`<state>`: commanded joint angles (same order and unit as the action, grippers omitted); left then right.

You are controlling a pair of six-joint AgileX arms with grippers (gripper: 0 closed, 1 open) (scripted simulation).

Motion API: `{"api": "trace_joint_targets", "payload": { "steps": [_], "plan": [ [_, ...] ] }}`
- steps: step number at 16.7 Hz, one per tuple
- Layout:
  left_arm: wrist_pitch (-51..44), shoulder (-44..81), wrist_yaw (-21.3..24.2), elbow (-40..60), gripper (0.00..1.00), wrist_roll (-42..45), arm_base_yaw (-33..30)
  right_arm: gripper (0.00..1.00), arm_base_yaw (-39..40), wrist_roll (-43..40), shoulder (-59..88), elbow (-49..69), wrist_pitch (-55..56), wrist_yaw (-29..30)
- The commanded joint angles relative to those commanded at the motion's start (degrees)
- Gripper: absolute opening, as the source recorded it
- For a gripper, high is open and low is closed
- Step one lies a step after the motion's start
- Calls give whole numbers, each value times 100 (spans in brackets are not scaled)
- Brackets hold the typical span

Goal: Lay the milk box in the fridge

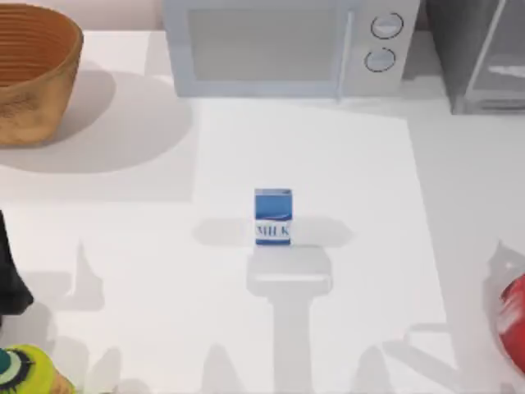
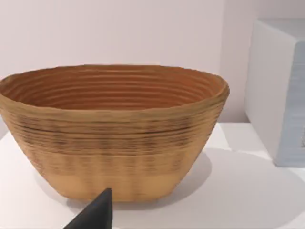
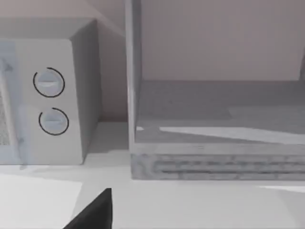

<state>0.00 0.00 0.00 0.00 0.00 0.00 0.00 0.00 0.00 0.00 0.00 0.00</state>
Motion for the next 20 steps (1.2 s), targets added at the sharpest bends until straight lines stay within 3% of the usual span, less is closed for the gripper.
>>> {"api": "trace_joint_targets", "payload": {
  "steps": [4,9,20],
  "plan": [
    [0,0,0,0,100,0,0,100,107,45,171,145,112,144],
    [0,0,0,0,100,0,0,100,984,365,1640,1076,881,1074],
    [0,0,0,0,100,0,0,100,4393,1428,8365,3732,3522,3709]
  ]
}}
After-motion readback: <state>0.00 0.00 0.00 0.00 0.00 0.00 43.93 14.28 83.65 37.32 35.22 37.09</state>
